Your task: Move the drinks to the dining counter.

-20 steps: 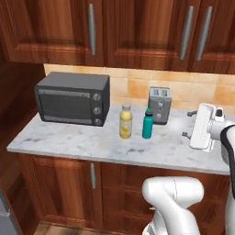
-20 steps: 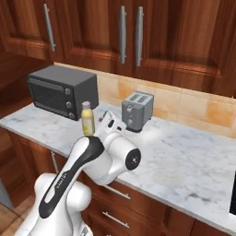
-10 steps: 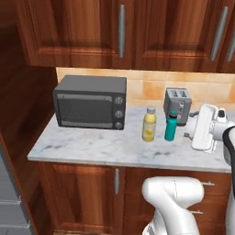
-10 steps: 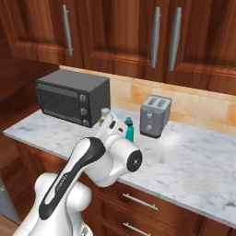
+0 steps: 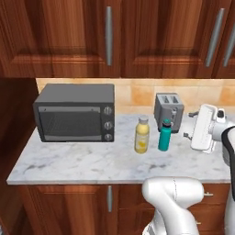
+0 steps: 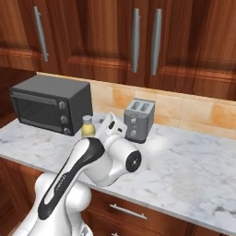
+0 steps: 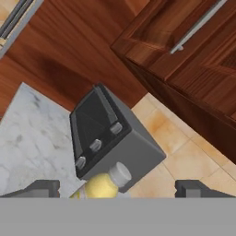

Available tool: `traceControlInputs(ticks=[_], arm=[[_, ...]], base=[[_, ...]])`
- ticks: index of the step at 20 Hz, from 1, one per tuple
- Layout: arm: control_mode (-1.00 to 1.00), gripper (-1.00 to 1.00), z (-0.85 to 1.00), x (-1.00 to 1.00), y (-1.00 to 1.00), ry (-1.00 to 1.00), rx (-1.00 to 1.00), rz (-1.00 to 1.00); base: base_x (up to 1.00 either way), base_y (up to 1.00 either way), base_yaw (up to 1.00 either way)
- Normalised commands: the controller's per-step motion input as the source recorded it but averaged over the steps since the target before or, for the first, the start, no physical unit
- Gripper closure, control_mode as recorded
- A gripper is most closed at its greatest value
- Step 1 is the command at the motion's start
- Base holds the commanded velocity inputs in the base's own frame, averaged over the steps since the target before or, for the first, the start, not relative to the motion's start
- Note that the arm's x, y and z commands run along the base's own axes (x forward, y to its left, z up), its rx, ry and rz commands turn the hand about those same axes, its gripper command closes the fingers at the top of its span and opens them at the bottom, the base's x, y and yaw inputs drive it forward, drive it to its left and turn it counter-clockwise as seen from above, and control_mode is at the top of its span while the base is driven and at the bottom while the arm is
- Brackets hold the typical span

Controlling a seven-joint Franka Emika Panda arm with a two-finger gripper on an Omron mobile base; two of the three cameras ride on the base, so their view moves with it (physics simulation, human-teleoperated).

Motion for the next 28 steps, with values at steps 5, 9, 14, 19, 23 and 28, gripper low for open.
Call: traceControlInputs(ticks=[5,9,14,19,23,28], arm=[[1.0,-1.0,0.0,0.0,0.0,0.0,0.0,0.0],[1.0,-1.0,0.0,0.0,0.0,0.0,0.0,0.0],[1.0,-1.0,0.0,0.0,0.0,0.0,0.0,0.0],[-1.0,-1.0,0.0,0.02,0.0,0.03,0.0,0.0],[-1.0,-1.0,0.0,0.18,0.0,0.22,0.0,-0.06],[-1.0,-1.0,0.0,0.2,-0.01,0.27,0.0,-0.08]], base=[[0.59,0.0,-0.16],[0.2,0.0,-0.05],[0.0,0.0,0.0],[0.0,0.0,0.0],[0.0,0.0,0.0],[0.0,0.0,0.0]])
